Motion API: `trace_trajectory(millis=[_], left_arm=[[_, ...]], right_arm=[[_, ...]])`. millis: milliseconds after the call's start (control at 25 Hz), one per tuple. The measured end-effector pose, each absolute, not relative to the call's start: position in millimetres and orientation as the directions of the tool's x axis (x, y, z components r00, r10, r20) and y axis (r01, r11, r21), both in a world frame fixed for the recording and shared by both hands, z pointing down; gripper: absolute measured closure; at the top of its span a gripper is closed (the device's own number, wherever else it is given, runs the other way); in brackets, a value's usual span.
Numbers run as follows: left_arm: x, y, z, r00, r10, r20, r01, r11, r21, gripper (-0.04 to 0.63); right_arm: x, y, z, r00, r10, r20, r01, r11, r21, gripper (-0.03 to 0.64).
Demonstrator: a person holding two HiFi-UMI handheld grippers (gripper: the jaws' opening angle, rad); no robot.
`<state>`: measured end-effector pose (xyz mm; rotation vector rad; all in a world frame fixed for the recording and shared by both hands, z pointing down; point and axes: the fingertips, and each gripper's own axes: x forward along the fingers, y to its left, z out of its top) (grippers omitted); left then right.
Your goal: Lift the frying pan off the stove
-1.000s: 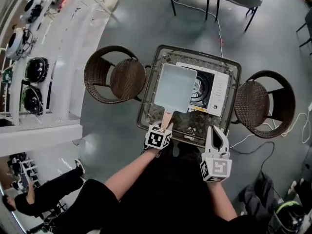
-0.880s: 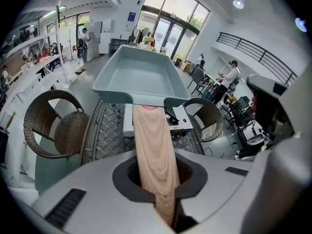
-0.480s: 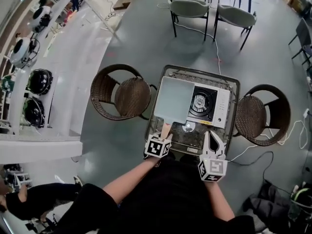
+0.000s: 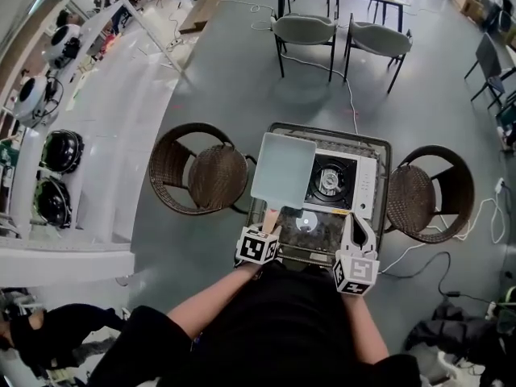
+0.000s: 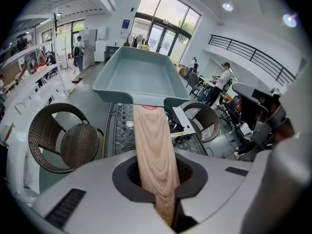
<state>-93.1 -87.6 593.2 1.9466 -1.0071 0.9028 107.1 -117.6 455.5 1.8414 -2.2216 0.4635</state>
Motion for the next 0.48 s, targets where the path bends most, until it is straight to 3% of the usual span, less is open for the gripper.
trace_trajectory(millis=[480], left_arm=[[-109,-87,593,0.428,-0.329,0.842,-0.868,-0.411,0.281,0.549]], right_arm=[[93,-126,454,-0.202,-0.910,0.362,-0.979,0.173,-0.112,0.588]])
